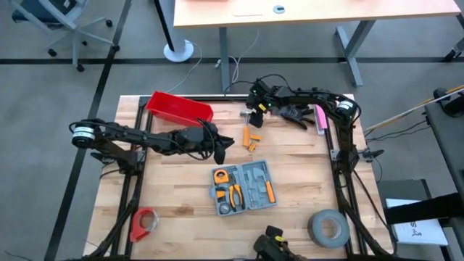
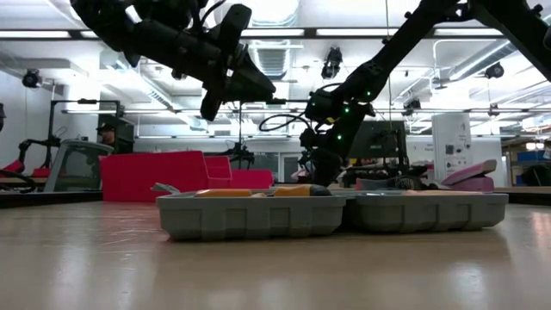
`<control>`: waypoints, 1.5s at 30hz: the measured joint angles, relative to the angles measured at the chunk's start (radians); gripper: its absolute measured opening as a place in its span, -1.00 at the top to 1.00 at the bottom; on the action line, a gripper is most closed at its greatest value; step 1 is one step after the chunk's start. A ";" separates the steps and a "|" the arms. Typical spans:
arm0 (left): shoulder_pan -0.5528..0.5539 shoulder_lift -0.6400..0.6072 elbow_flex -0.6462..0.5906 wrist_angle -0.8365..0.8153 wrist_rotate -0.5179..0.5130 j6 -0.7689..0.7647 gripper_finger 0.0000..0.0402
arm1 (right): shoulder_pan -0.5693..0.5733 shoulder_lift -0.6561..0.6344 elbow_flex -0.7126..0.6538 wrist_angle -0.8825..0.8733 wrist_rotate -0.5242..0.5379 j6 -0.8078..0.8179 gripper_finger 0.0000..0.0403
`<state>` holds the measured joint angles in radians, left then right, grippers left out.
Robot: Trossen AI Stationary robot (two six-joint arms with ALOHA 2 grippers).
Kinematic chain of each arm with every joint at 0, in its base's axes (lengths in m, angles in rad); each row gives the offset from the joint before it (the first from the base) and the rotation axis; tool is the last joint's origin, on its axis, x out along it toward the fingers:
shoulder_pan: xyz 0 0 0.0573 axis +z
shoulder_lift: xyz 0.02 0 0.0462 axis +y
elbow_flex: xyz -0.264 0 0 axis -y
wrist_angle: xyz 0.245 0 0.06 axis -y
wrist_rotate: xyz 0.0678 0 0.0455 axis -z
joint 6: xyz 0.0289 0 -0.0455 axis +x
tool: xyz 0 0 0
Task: Prefit tool cases
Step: Put the yellow hammer into the prefit tool case
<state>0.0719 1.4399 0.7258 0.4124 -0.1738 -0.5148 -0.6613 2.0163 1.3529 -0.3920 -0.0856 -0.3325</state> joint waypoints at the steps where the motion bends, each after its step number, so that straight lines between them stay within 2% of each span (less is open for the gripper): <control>1: 0.000 0.000 0.000 0.002 0.000 0.000 0.67 | 0.000 0.000 0.000 0.000 0.001 0.000 0.01; 30: 0.000 0.000 -0.001 0.015 0.000 0.000 0.67 | 0.002 0.021 0.000 -0.029 -0.017 0.025 0.01; 45: 0.000 0.000 -0.001 0.015 0.000 0.007 0.67 | 0.011 0.045 0.000 0.036 -0.020 0.026 0.03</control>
<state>0.0719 1.4399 0.7250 0.4271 -0.1738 -0.5079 -0.6502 2.0614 1.3529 -0.3562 -0.1057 -0.3062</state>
